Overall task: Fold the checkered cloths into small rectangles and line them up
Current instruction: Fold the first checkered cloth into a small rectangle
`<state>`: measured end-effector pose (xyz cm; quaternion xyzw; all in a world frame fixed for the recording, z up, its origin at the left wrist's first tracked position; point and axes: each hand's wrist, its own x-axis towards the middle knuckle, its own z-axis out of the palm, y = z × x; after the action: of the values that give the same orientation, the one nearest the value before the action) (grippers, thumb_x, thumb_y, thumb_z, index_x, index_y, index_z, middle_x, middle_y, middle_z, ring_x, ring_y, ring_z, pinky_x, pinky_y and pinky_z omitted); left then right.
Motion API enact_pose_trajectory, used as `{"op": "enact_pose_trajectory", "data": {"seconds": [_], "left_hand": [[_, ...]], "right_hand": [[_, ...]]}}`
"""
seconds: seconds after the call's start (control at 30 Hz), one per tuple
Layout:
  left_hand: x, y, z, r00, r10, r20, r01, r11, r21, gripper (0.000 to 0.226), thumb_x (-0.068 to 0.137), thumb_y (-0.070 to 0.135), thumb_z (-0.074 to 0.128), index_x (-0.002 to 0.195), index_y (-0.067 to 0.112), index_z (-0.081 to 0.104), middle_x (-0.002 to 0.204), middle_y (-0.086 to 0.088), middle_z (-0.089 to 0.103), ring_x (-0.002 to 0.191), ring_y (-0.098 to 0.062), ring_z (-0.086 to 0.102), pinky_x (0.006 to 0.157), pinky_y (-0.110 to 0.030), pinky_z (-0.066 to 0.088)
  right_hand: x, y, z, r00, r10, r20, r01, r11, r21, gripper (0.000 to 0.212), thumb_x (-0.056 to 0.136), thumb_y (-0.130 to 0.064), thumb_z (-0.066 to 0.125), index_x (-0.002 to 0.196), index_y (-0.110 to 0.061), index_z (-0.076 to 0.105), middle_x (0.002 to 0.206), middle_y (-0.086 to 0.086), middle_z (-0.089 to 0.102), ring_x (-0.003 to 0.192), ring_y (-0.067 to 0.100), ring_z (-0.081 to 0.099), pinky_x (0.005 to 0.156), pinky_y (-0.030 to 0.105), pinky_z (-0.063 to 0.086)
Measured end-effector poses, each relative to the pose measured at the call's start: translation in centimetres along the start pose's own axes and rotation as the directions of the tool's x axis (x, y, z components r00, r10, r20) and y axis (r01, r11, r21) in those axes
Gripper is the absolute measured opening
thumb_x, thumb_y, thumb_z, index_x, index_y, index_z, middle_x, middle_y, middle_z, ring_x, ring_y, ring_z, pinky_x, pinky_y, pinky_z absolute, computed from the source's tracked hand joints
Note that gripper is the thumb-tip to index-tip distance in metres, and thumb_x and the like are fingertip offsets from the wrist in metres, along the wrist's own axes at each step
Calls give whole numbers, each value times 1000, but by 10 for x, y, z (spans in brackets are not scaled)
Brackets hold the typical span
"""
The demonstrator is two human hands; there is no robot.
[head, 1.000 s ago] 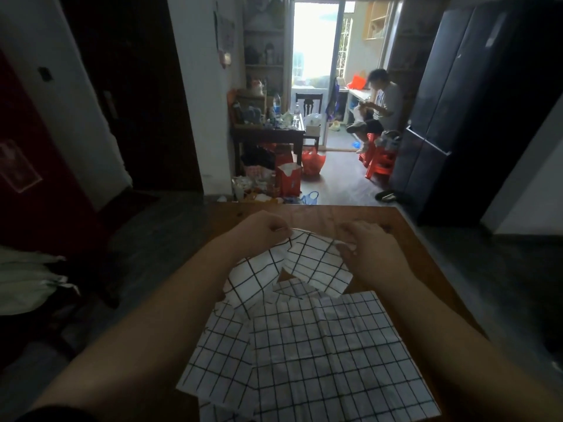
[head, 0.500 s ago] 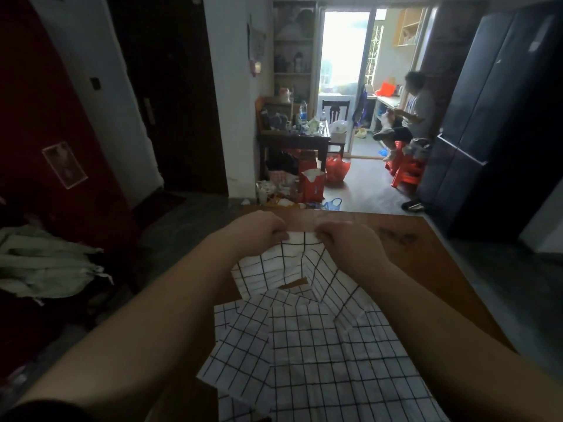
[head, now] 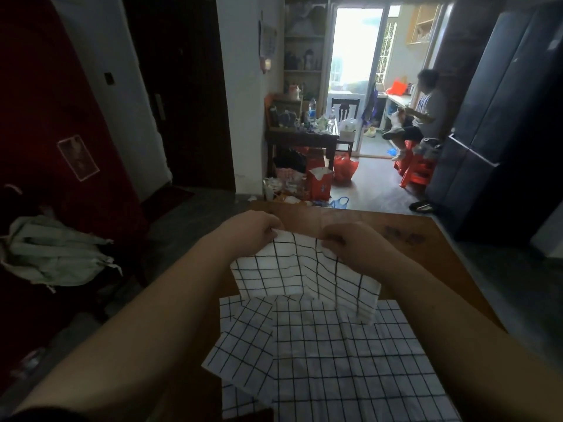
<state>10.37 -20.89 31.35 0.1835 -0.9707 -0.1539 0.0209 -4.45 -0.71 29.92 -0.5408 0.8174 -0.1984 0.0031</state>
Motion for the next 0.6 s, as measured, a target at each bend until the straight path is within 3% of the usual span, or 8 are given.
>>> {"op": "enact_pose_trajectory", "data": {"seconds": [0.1,0.23,0.37,0.53,0.6], "left_hand": [[3,7,9,999,32,39,-28,995,-100,31,99,35,64,130,30,65,127,8,66,112,-13,62,100,-40,52],[5,20,24,997,76,-9,-77,988,-137,26,97,37,66,123,31,70,113,10,69,101,-10,64,87,-31,53],[6,30,35,994,79,-82,-89,988,-123,18,101,29,60,112,25,74,105,4,72,94,-14,66,85,-39,58],[8,36,45,988,57,-144,-91,966,-242,20,101,24,59,114,24,74,105,5,69,80,-10,65,79,-37,59],[10,37,47,988,33,-151,-79,947,-311,20,100,23,59,111,28,74,106,7,71,84,-13,68,79,-41,61]], "right_hand": [[-1,-1,-4,1000,-9,-14,10,1000,21,8,96,-26,63,89,-28,68,85,-12,67,80,7,62,81,35,55],[-9,1,-3,999,30,-37,-30,999,17,12,96,-29,62,98,-24,72,88,-9,70,80,9,64,80,38,57],[-20,2,5,999,49,-18,-49,999,14,11,94,-35,64,91,-26,70,84,-10,67,76,6,62,77,38,58],[-34,1,10,995,91,36,-94,990,107,10,95,-40,64,86,-36,64,78,-18,62,69,-6,57,67,18,45],[-38,2,10,992,123,33,-126,982,137,19,99,-40,59,84,-30,64,74,-14,62,64,-10,57,59,12,39]]}}
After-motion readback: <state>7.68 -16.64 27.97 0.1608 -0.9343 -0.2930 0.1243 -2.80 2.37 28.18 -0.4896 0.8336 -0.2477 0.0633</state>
